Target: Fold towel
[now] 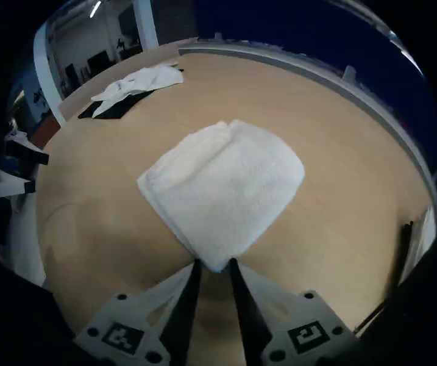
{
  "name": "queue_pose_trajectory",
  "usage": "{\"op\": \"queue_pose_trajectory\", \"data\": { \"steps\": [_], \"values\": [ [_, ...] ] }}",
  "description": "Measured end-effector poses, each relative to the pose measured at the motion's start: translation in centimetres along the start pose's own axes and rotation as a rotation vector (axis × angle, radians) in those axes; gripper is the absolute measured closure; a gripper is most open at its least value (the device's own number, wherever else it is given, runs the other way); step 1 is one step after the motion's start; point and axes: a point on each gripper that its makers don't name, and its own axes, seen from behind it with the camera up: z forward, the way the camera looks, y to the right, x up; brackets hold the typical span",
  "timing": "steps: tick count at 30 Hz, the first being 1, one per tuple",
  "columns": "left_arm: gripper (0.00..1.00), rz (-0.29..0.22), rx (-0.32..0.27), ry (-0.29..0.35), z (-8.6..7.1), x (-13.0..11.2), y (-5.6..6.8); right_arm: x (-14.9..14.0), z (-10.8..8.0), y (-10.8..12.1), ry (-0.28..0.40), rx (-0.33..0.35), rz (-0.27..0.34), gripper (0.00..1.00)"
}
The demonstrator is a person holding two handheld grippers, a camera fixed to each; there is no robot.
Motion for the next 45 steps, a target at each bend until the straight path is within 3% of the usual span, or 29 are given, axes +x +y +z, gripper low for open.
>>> {"op": "queue_pose_trajectory", "data": {
  "steps": [8, 18, 35, 45],
  "values": [
    [0.13, 0.002, 0.001, -0.001, 0.3, -0.2, -0.1, 0.0, 0.0, 0.3, 0.008, -0.002, 0.021, 0.94],
    [0.13, 0.006, 0.001, 0.001, 0.1, 0.1, -0.1, 2.3, -1.8, 0.4, 0.059, -0.008, -0.004, 0.96],
    [0.14, 0.024, -0.013, 0.061, 0.0, 2.6, 0.7, 13.8, -11.8, 0.4, 0.265, -0.032, -0.121, 0.97],
    [0.13, 0.036, -0.029, 0.088, -0.5, 3.8, 1.9, 15.4, -15.7, 2.4, 0.301, -0.073, -0.124, 0.97]
  ]
}}
